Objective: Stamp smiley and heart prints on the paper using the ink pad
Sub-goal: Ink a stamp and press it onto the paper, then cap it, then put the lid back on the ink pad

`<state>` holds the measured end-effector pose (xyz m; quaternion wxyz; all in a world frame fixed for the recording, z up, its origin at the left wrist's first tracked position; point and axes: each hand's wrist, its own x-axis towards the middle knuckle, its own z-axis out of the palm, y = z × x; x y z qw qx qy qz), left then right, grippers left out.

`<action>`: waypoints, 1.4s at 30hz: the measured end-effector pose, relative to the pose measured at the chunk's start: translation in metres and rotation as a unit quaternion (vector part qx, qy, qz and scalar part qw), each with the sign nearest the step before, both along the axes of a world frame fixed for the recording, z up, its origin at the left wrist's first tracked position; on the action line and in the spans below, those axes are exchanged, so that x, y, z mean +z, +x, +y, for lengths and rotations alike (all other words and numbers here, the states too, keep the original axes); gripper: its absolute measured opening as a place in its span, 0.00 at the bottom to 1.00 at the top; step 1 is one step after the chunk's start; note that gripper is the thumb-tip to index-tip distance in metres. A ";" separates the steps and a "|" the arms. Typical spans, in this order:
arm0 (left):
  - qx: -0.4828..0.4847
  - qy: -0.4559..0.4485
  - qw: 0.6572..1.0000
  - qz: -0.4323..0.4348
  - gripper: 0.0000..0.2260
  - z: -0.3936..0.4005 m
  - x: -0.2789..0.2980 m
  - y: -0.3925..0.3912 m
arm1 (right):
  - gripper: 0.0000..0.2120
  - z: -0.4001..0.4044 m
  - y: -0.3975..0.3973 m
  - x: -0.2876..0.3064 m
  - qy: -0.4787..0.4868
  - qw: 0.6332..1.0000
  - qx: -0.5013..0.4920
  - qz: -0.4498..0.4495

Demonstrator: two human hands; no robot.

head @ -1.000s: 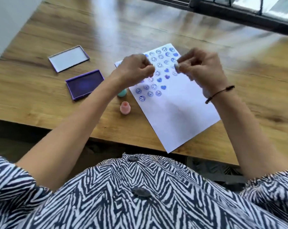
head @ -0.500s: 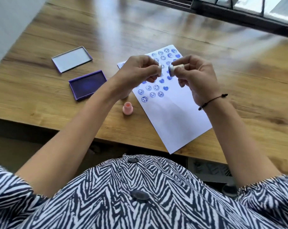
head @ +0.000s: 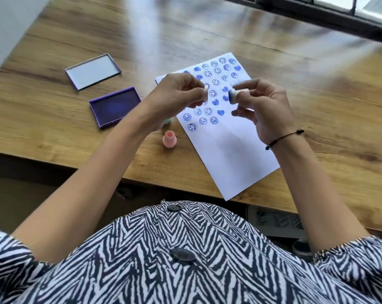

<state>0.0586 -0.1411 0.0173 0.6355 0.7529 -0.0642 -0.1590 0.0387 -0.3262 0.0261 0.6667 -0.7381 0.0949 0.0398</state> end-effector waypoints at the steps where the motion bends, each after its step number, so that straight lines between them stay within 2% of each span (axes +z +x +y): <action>1: -0.005 -0.006 1.000 0.003 0.06 0.000 0.001 -0.001 | 0.10 0.003 -0.001 0.002 0.022 1.000 0.013 0.001; 4: -0.017 -0.023 1.000 0.003 0.09 -0.001 0.007 -0.003 | 0.10 0.016 -0.001 0.006 0.050 0.998 0.046 -0.006; 8: -0.008 -0.039 0.999 -0.001 0.05 0.002 0.012 -0.007 | 0.09 0.027 -0.002 0.007 0.066 0.996 0.050 -0.012; 12: 0.009 -0.040 0.999 -0.003 0.01 0.005 0.013 -0.010 | 0.08 0.035 -0.006 0.007 0.089 0.996 0.022 -0.014; 15: 0.021 -0.038 0.999 -0.008 0.03 0.006 0.014 -0.013 | 0.07 0.045 -0.011 0.006 0.118 0.993 -0.011 -0.012; 20: 0.072 -0.048 0.996 -0.024 0.04 0.013 0.018 -0.020 | 0.08 0.070 -0.014 0.007 0.107 0.993 -0.045 -0.038; 23: 0.070 0.013 0.997 -0.032 0.03 0.034 0.021 -0.024 | 0.08 0.081 -0.010 0.011 0.046 0.998 0.018 -0.043; 25: 0.085 0.054 0.995 -0.023 0.03 0.054 0.021 -0.027 | 0.05 0.090 -0.004 0.015 -0.089 0.988 0.102 -0.069; 27: 0.140 0.068 0.987 -0.027 0.05 0.074 0.017 -0.031 | 0.04 0.104 -0.001 0.018 -0.250 0.939 0.191 -0.142; 28: 0.176 0.071 0.981 -0.030 0.06 0.084 0.015 -0.035 | 0.06 0.112 -0.001 0.018 -0.325 0.896 0.236 -0.188; 31: 0.248 0.075 0.966 -0.017 0.07 0.106 0.005 -0.049 | 0.06 0.138 -0.007 0.013 -0.528 0.731 0.333 -0.275; 32: 0.259 0.075 0.963 -0.011 0.07 0.109 0.002 -0.053 | 0.06 0.143 -0.008 0.011 -0.571 0.688 0.346 -0.283; 34: 0.281 0.077 0.957 -0.010 0.07 0.116 -0.004 -0.061 | 0.06 0.150 -0.011 0.008 -0.616 0.635 0.376 -0.278; 36: 0.300 0.079 0.950 -0.017 0.07 0.120 -0.008 -0.066 | 0.05 0.153 -0.012 0.005 -0.633 0.610 0.398 -0.264; 38: 0.314 0.078 0.946 -0.022 0.07 0.123 -0.011 -0.068 | 0.08 0.153 -0.008 0.009 -0.609 0.636 0.394 -0.263; 40: 0.331 0.072 0.940 -0.026 0.08 0.127 -0.013 -0.066 | 0.16 0.163 0.009 0.017 -0.563 0.693 0.354 -0.280; 42: 0.354 0.066 0.932 -0.022 0.09 0.129 -0.014 -0.062 | 0.22 0.183 0.034 0.020 -0.537 0.737 0.318 -0.259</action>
